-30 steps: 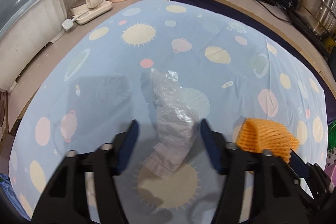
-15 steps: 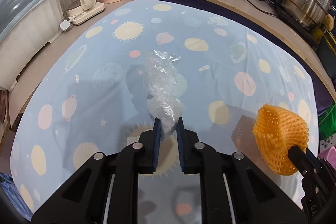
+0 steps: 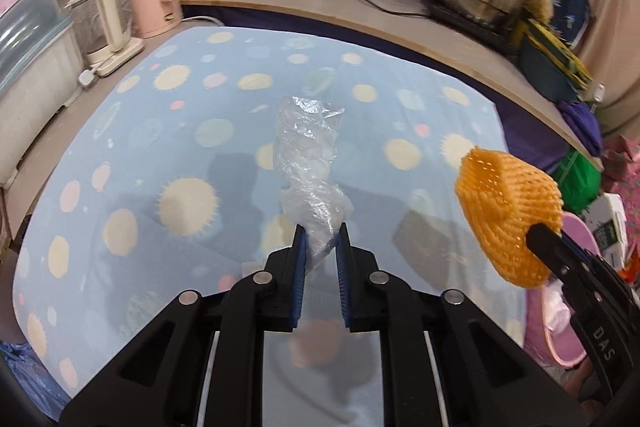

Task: Collect trash
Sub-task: 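Carry the plastic bag and foam net over the pink bin and open both grippers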

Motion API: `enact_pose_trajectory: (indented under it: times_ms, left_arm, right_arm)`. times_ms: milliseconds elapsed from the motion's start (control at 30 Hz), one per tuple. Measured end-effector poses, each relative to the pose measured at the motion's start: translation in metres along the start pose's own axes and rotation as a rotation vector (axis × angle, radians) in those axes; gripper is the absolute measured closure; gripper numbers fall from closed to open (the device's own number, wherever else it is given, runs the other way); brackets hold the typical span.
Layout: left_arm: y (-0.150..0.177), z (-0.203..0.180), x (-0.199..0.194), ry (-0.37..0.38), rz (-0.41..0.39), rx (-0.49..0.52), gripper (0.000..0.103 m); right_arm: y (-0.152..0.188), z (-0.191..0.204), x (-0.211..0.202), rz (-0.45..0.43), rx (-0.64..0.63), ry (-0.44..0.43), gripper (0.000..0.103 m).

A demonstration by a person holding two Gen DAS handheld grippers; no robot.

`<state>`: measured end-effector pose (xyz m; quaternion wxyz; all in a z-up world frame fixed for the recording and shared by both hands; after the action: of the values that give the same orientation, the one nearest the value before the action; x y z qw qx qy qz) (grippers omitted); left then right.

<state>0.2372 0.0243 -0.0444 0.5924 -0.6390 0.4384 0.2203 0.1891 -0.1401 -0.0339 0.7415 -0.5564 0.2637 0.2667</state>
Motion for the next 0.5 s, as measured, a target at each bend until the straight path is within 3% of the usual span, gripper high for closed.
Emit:
enact_pose_trajectory:
  times_ms: [500]
  left_arm:
    - [0.048, -0.139, -0.023, 0.161, 0.034, 0.208, 0.089]
  right_arm:
    - [0.031, -0.134, -0.083, -0.077, 0.186, 0.156, 0.09]
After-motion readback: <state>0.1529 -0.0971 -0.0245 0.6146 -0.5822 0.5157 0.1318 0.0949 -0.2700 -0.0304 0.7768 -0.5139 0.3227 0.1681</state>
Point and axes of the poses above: each gripper's, at about its wrist camera, not at the fingertips, and x roughly the way its jaws point, z to its left, y to its underside, the point moved 6 cm from there along x, roughly the way its jaws point, and after that the axes turned 6 degrees about y, right-handed, at the moved point
